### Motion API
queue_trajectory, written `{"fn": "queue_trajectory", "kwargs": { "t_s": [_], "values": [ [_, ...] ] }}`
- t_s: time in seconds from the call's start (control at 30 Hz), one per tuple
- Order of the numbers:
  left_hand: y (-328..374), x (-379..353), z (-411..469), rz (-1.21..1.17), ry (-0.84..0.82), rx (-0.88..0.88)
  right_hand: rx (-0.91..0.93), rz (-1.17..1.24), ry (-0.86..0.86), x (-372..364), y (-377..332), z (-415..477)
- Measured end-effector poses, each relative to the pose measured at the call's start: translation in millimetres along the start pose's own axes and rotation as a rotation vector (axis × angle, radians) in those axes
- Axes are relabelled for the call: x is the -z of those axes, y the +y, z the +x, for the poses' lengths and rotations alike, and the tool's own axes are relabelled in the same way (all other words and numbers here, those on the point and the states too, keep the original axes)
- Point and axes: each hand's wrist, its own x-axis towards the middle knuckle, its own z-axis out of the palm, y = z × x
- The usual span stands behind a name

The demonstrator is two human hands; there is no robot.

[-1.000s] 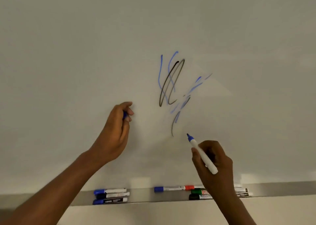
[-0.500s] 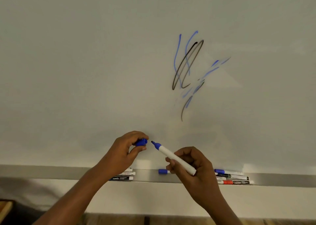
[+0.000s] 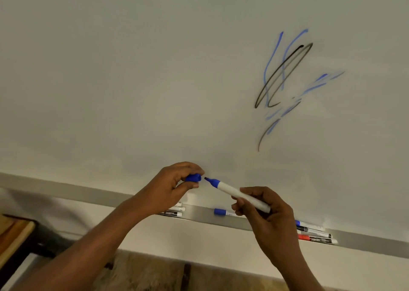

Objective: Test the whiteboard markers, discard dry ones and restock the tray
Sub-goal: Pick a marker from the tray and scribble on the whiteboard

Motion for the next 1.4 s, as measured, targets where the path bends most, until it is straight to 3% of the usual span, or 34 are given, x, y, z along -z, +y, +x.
{"fn": "queue_trajectory", "kwargs": {
  "t_s": [0.2,0.37,0.53,0.7,0.87,1.03,1.17,1.3,1.4],
  "values": [
    [-0.8,19.2,-8.2,-0.077,-0.131,0.091,-0.036,-0.032,-0.057,-24.7,-2.6,8.0],
    [-13.6,43.9,-19.8,-0.039,-0.257,0.08,-0.129,-0.094,-0.257,-40.7,-6.1,28.4],
    [-33.2,58.5,-39.5,-0.053,-0.083,0.121,-0.163,0.009,-0.389,-73.4,-11.7,49.0],
    [-55.9,74.3,-67.1,0.086,0.059,0.023,-0.192,0.082,-0.455,-115.3,-13.5,53.7],
    [-78.5,85.8,-107.9,0.15,0.066,0.039,-0.289,0.077,-0.615,-157.3,-8.2,58.4],
    [-104.6,78.3,-182.9,-0.158,0.329,0.388,-0.443,-0.037,-0.717,-232.1,7.5,54.2],
    [-116.5,51.2,-267.5,-0.271,0.558,0.647,-0.342,-0.28,-0.744,-289.5,26.1,16.3],
    [-142.2,21.7,-358.6,-0.183,0.819,0.955,-0.232,-0.519,-1.059,-322.6,39.2,-14.3],
    [-179.5,-4.1,-436.4,-0.129,1.009,1.318,-0.211,-0.656,-1.358,-345.5,29.3,-32.5]
  ]
}}
